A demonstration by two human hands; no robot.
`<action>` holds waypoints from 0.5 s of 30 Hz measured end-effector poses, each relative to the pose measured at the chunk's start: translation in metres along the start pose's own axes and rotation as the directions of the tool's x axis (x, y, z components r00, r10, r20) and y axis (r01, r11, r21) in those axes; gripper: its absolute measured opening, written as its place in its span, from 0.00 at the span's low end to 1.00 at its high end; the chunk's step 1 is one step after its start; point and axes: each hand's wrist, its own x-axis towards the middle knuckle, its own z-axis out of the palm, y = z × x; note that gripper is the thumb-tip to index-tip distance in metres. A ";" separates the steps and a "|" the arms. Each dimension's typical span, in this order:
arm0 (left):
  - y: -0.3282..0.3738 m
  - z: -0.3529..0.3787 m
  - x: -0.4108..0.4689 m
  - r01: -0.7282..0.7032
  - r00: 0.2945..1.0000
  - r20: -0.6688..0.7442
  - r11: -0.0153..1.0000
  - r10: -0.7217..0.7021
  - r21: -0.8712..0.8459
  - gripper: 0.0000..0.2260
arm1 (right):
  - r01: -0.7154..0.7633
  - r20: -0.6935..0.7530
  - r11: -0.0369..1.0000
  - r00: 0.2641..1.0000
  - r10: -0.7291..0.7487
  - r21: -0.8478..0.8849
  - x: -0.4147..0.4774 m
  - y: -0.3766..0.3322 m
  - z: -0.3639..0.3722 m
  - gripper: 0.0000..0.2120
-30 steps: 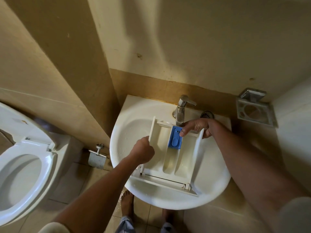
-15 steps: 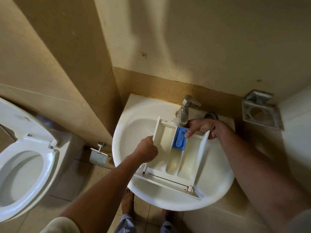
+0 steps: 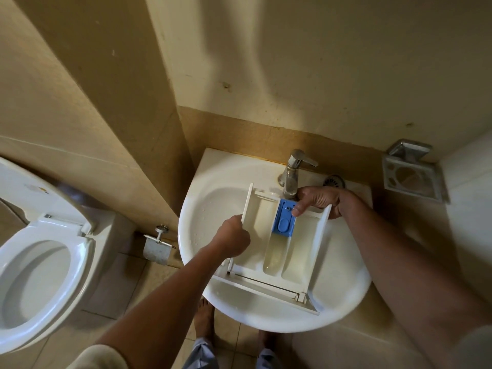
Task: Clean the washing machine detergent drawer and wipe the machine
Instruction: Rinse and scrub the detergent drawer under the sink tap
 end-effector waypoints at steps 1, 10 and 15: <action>0.000 0.000 0.000 0.000 1.000 -0.001 1.000 0.000 -0.001 0.17 | 0.001 0.004 1.000 1.000 -0.001 0.000 0.000 0.000 0.000 0.38; -0.002 0.001 0.001 0.008 1.000 0.005 1.000 -0.008 -0.010 0.18 | 0.016 -0.024 0.999 1.000 -0.015 0.036 0.000 0.001 0.001 0.33; -0.002 0.002 0.002 0.012 1.000 0.000 1.000 -0.012 -0.017 0.18 | 0.018 -0.022 0.999 1.000 -0.017 0.046 0.000 0.002 0.000 0.37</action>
